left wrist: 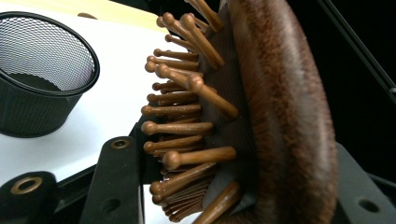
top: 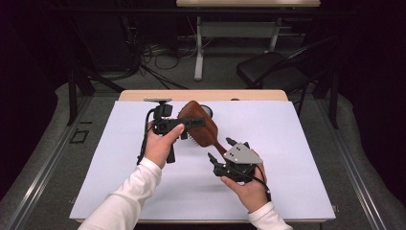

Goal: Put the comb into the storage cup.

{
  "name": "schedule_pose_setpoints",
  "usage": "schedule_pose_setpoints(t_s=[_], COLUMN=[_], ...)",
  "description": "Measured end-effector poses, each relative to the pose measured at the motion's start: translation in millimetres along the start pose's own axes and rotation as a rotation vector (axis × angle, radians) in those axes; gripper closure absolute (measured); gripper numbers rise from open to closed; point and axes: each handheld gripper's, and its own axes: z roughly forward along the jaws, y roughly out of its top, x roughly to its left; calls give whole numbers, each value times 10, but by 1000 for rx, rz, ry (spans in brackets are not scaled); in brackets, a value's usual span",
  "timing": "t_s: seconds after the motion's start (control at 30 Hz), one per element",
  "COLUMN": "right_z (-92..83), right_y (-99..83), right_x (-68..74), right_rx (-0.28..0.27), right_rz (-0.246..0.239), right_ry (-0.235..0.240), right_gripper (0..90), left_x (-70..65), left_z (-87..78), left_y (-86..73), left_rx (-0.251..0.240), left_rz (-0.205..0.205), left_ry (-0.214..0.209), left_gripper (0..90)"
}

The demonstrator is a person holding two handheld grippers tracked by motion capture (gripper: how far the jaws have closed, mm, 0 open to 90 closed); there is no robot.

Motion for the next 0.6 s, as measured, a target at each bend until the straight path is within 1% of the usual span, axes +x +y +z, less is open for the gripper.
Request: schedule_pose_setpoints(t_s=[0.03, 0.13, 0.23, 0.3, 0.37, 0.53, 0.57, 0.6], right_z=[1, 2, -10, -17, -22, -30, -31, -27], right_y=[0, -1, 3, 3, -4, -6, -9, -9], right_x=[-5, -20, -48, -69, -89, -121, -127, -133], right_rx=[5, 13, 23, 20, 29, 27, 30, 34], right_rz=[7, 33, 75, 92, 91, 115, 117, 125], right_ry=[4, 18, 53, 60, 84, 90, 96, 102], right_gripper=[242, 234, 243, 243, 233, 228, 198, 190], left_x=[5, 6, 11, 19, 25, 37, 41, 48], left_z=[-1, 1, -1, -6, -11, -23, -25, -26], left_y=[2, 4, 7, 11, 14, 28, 31, 34], left_rx=[0, -3, -6, -6, -8, -15, -16, -17], left_rz=[6, 1, -1, 3, 4, 0, 0, 4], left_ry=[1, 5, 5, 7, 8, 13, 15, 15], left_gripper=[509, 509, 509, 509, 509, 509, 509, 509])
